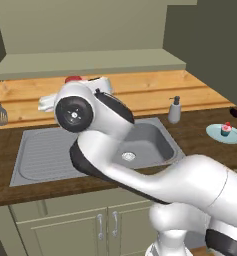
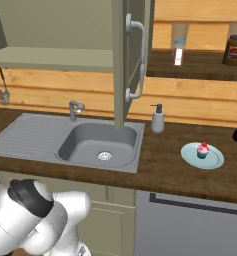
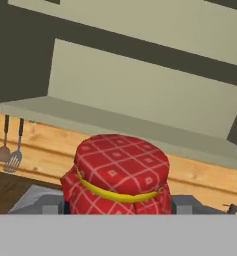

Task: From the different types of pastries on the counter, select a croissant and place it on the cutting board. Then retrieve a jar of jam from the cabinet and place it alongside the croissant on the cutting board.

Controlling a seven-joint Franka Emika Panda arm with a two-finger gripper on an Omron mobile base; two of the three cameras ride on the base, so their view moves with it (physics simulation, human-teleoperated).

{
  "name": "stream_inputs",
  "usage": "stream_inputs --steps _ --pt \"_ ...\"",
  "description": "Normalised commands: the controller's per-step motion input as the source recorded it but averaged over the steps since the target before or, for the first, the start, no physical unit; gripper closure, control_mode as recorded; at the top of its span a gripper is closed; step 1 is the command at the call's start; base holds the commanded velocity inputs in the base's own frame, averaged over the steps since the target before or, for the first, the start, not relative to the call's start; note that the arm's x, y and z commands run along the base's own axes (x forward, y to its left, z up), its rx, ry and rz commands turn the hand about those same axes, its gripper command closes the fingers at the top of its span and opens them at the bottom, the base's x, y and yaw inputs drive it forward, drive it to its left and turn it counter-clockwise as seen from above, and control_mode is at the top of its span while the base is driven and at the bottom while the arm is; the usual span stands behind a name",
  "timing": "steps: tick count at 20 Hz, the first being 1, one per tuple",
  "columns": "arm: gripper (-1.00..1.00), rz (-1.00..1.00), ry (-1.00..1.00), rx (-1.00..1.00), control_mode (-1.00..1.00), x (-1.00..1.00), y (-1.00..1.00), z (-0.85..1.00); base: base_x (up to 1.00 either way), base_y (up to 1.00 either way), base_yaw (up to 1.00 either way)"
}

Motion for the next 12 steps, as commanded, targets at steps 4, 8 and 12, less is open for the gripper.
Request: stream_inputs --steps 4,8,12 --pt "1.0 0.23 -0.16 0.06 -1.0 -0.75 -0.91 -0.33 0.0 0.0 0.0" --pt "1.0 0.1 -0.03 0.0 -1.0 -0.17 -0.24 -0.11 0.0 0.0 0.0" --pt "1.0 0.22 -0.07 0.02 -1.0 -0.34 -0.67 -0.32 0.0 0.0 0.0"
